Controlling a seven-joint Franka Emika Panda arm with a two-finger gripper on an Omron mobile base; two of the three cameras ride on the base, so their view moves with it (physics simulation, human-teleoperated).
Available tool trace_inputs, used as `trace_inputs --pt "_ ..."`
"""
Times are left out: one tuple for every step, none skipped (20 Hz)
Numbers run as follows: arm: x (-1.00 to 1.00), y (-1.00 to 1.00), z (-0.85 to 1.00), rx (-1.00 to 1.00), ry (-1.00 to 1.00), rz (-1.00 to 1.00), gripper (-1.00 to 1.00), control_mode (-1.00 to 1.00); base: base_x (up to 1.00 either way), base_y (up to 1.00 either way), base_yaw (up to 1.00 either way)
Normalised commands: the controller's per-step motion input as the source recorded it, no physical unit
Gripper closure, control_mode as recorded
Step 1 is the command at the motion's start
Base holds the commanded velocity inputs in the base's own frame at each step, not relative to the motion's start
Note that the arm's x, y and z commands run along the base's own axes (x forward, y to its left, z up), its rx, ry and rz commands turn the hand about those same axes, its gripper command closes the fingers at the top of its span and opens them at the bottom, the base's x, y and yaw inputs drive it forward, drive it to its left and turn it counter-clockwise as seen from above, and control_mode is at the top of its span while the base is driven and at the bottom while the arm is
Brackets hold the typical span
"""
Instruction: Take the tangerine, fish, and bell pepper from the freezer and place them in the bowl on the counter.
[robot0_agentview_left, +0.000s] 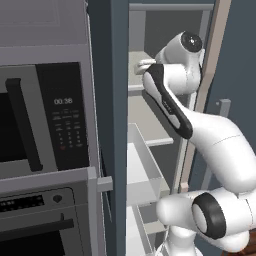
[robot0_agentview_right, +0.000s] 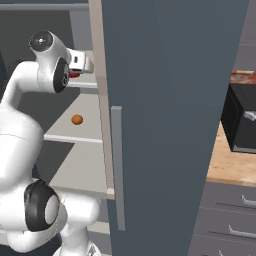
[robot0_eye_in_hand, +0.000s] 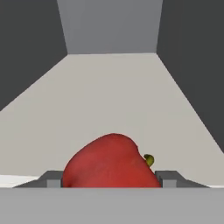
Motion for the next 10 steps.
trace_inputs --pt "-0.86 0.00 0.09 0.00 0.00 0.00 1.00 -1.00 0.00 0.00 0.00" --pt "-0.94 0.00 0.00 0.00 0.01 0.00 1.00 -1.00 0.00 0.00 0.00" --pt "-0.90 0.00 0.00 0.00 0.04 0.00 1.00 -1.00 0.00 0.00 0.00" --pt "-0.92 0.00 0.00 0.00 0.07 0.00 1.00 -1.00 0.00 0.00 0.00" --pt "-0.92 0.00 0.00 0.00 0.09 0.00 1.00 -1.00 0.00 0.00 0.00" --pt "-0.95 0.00 0.00 0.00 0.11 0.00 1.00 -1.00 0.00 0.00 0.00" --pt "-0.99 0.00 0.00 0.00 0.13 0.00 1.00 -1.00 0.00 0.00 0.00" --pt "-1.00 0.00 0.00 0.00 0.13 0.00 1.00 -1.00 0.00 0.00 0.00" --pt "-0.99 -0.03 0.00 0.00 0.12 0.00 1.00 -1.00 0.00 0.00 0.00" --pt "-1.00 -0.11 0.00 0.00 0.10 0.00 1.00 -1.00 0.00 0.00 0.00"
